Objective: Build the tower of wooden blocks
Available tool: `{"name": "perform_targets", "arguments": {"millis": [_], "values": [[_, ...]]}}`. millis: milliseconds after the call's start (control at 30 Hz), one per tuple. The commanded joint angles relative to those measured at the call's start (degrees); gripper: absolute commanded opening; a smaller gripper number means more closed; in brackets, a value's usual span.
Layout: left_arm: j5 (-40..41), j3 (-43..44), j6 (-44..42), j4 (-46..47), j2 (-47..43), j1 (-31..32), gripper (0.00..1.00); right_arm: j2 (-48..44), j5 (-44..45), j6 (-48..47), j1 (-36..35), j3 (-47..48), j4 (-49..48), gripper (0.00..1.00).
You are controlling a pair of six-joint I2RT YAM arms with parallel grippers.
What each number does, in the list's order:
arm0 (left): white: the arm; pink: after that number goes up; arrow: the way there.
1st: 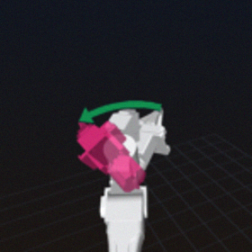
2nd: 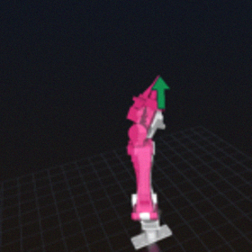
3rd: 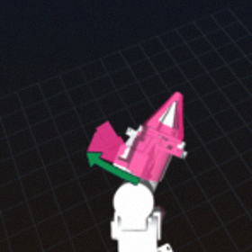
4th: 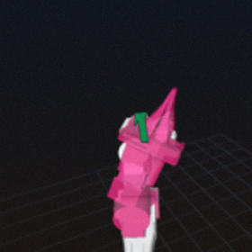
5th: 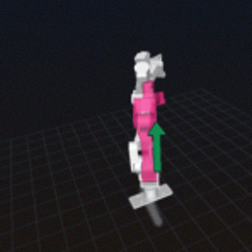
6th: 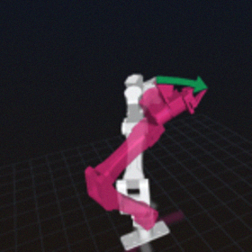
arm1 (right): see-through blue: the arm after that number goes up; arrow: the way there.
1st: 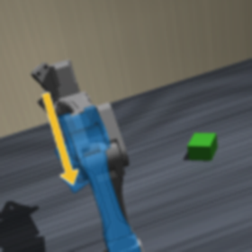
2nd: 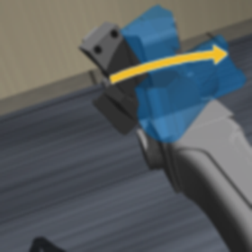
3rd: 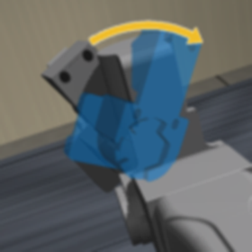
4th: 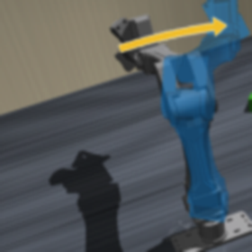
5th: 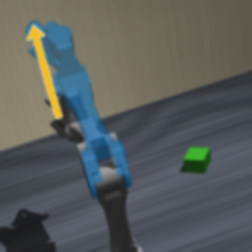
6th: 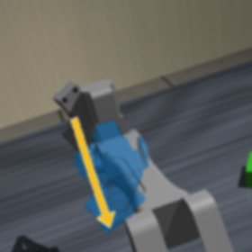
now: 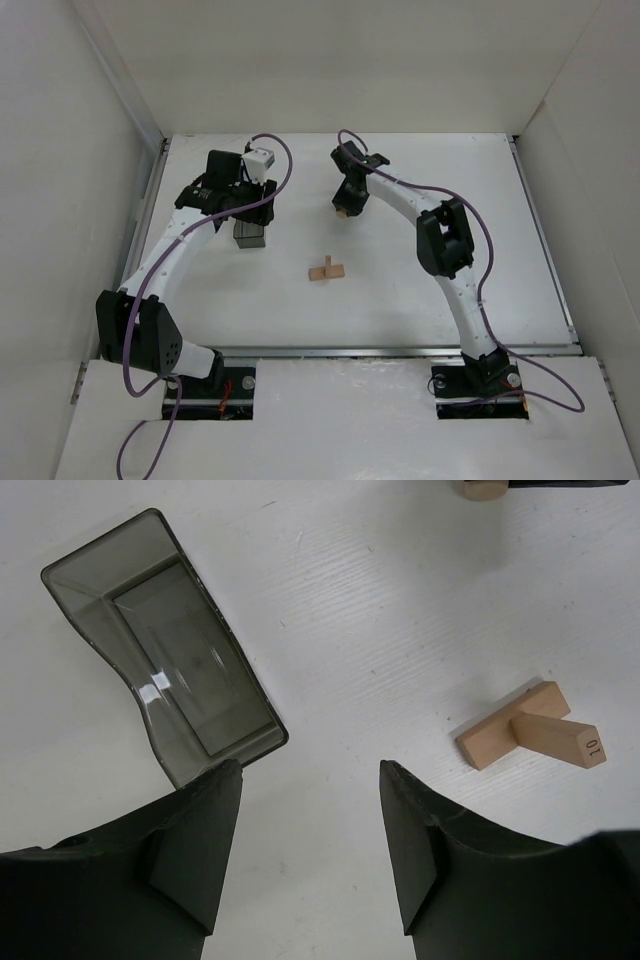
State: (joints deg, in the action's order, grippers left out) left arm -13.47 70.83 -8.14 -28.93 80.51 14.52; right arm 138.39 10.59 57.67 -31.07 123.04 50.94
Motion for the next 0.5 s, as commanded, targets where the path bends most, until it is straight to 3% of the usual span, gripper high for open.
{"name": "perform_targets", "arguments": {"millis": [0,233,367,433,467], "values": [[-0.4,1.0,-0.6,0.8,-1.5,0.1,0.54,1.0,2.0,-2.9,0.5,0.4,-0.6,0.40],[-0.4,1.0,-0.6,0.8,-1.5,0.1,0.54,-0.2,2.0,-9.3,0.5,-1.9,-4.3,0.02],[0.1,1.0,-0.6,0.8,-1.5,0.1,0.54,-11.9,0.2,-20.6,0.5,-10.9,-16.5,0.00],[0.6,1.0,-0.6,0.8,-1.5,0.1,0.54,-18.3,-1.5,-28.5,0.5,-16.8,-27.6,0.00],[0.6,1.0,-0.6,0.8,-1.5,0.1,0.54,-21.9,-3.2,-31.3,0.5,-24.1,-32.1,0.00]]}}
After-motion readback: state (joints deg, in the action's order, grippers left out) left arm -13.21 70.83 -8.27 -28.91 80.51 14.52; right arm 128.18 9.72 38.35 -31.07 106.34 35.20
